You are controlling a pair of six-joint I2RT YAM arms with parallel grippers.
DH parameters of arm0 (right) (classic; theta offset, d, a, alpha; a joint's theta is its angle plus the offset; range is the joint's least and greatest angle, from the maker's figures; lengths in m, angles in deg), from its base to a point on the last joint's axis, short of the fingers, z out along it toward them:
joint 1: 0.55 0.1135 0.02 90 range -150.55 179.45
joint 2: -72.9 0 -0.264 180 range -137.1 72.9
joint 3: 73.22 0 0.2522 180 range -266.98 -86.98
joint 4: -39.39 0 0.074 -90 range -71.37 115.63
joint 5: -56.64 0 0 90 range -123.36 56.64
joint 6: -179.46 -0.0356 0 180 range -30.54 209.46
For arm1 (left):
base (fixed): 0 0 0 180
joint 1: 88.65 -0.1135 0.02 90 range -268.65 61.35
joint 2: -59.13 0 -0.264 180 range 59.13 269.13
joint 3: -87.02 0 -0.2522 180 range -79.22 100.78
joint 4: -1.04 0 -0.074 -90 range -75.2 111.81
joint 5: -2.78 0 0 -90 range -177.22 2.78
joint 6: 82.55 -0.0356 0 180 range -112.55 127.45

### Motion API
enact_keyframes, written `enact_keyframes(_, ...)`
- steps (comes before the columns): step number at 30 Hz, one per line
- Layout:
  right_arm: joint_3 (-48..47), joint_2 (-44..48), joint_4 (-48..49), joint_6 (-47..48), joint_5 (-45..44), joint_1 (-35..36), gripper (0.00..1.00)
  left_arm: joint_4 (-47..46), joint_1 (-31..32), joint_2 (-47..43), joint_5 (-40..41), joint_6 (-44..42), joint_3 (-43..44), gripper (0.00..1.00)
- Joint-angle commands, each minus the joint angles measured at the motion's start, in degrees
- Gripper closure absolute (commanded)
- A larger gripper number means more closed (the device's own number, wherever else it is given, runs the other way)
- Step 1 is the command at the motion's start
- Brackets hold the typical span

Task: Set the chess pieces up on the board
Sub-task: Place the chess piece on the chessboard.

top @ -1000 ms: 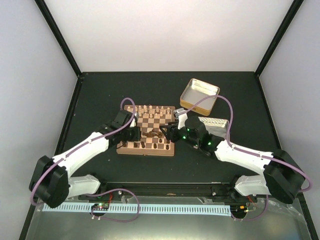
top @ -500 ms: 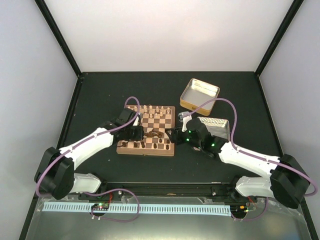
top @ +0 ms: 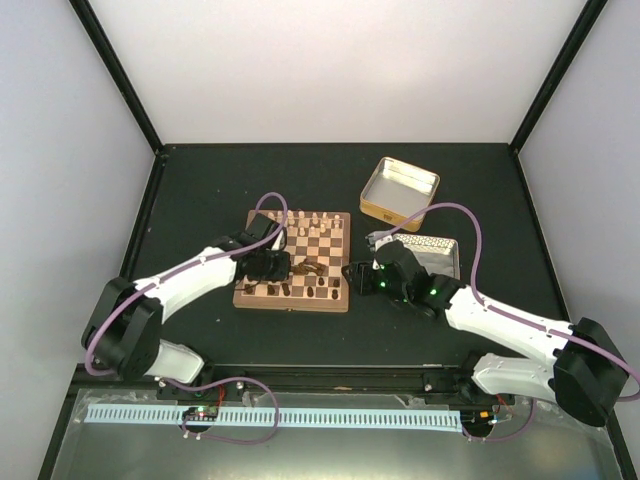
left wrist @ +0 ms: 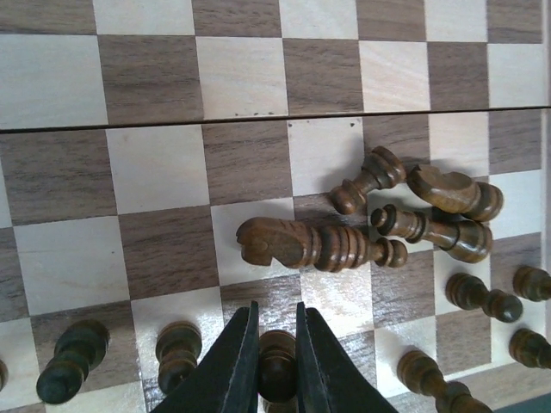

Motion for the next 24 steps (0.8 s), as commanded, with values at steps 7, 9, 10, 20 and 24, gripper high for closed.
enact_keyframes(7,-1.18,-0.65,-2.53,-1.18,1.41,-0.16,0.42,0.59,0.54,4.42,1.88,-0.50,3.03,0.97)
enact_keyframes(9,-1.26,-0.90,-2.50,-1.02,1.54,-0.12,0.42,0.74,0.51,4.88,1.85,-0.47,3.05,0.96)
enact_keyframes(10,-1.28,-1.04,-2.47,-0.98,1.71,-0.16,0.42,0.60,0.49,4.96,1.82,-0.44,2.96,0.96)
enact_keyframes(20,-2.02,-3.25,-2.19,-1.13,2.26,-0.14,0.42,-0.08,0.53,6.46,1.37,-1.44,3.07,0.93)
enact_keyframes(24,-2.66,-3.78,-2.47,-1.02,2.46,-0.14,0.42,-0.25,0.55,6.76,0.71,-1.68,2.95,0.90)
